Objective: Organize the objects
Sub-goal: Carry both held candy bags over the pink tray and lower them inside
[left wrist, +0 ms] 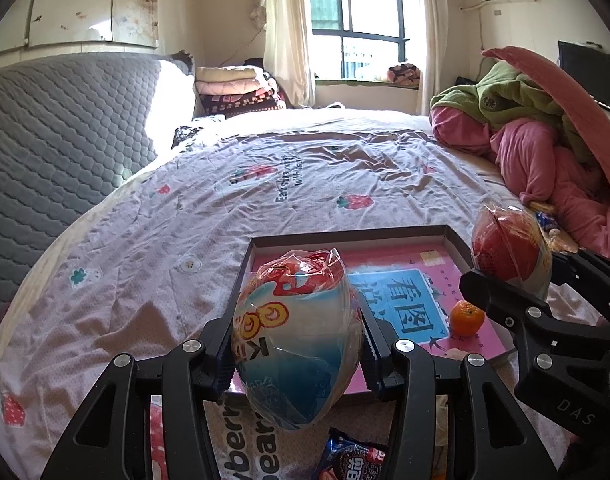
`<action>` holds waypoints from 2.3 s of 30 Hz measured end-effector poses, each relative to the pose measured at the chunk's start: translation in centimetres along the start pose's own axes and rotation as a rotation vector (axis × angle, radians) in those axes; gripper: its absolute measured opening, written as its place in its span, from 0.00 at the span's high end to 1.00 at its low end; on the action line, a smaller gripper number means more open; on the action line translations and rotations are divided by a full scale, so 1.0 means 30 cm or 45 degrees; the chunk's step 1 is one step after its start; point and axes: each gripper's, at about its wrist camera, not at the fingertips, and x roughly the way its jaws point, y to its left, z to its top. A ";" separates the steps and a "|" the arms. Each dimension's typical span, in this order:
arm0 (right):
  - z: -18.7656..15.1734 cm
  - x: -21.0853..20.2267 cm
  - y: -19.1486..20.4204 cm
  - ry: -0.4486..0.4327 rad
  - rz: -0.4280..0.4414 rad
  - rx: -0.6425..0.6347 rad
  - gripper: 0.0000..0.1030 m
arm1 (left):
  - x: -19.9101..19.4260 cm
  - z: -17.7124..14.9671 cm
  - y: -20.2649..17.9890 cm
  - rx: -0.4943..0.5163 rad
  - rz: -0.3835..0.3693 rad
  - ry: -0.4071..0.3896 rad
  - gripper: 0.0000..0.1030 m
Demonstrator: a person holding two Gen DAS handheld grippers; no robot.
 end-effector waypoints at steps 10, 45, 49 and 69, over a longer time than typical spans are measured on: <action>0.032 0.033 -0.022 -0.005 -0.013 0.002 0.48 | 0.038 0.115 0.057 -0.047 0.029 -0.037 0.49; -0.081 0.298 -0.025 0.364 -0.024 -0.045 0.48 | 0.368 0.033 -0.081 0.081 -0.079 0.166 0.49; -0.098 0.312 -0.025 0.411 -0.019 -0.038 0.48 | 0.409 0.024 -0.091 0.081 -0.088 0.208 0.49; -0.127 0.341 -0.001 0.490 -0.037 -0.089 0.48 | 0.504 0.005 -0.124 0.117 -0.099 0.294 0.49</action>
